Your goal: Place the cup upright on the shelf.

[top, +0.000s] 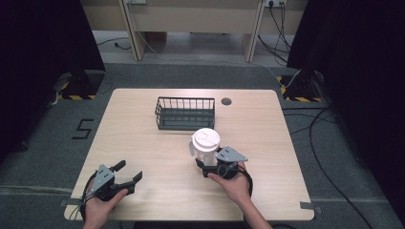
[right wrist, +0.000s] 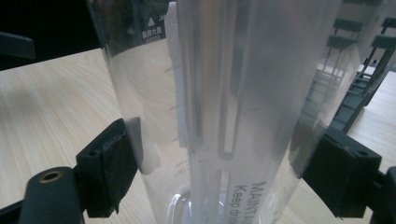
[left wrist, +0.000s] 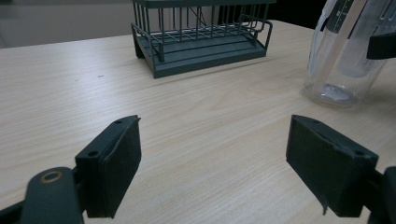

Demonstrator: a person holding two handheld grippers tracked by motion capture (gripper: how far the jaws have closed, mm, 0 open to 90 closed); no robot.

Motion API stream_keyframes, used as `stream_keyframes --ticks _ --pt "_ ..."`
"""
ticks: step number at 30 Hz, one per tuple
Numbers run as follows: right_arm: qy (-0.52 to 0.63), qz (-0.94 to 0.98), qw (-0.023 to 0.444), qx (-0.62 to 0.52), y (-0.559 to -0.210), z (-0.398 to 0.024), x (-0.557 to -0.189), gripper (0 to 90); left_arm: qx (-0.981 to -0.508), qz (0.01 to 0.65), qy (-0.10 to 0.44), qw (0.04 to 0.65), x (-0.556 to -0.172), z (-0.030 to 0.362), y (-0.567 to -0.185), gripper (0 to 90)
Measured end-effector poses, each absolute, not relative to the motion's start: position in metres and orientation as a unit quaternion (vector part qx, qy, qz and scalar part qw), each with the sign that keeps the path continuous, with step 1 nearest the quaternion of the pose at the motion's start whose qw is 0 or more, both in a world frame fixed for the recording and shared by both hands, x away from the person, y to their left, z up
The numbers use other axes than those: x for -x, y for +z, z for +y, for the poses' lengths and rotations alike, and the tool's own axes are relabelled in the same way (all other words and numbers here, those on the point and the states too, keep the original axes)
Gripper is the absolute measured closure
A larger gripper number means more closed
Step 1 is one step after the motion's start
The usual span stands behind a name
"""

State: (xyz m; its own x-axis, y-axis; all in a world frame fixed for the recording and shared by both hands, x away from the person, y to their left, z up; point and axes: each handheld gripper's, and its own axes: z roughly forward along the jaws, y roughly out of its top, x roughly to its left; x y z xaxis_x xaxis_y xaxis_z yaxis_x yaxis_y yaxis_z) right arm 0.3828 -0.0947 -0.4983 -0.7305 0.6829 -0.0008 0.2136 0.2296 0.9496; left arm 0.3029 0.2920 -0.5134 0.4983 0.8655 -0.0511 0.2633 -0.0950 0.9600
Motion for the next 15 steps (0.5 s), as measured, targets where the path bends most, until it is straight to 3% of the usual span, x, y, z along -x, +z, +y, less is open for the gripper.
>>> stream_keyframes --ticks 15 --pt "0.544 0.754 0.221 -0.296 -0.485 -0.091 -0.393 18.4 -0.682 0.413 0.284 0.532 -0.303 0.292 -0.513 17.6"
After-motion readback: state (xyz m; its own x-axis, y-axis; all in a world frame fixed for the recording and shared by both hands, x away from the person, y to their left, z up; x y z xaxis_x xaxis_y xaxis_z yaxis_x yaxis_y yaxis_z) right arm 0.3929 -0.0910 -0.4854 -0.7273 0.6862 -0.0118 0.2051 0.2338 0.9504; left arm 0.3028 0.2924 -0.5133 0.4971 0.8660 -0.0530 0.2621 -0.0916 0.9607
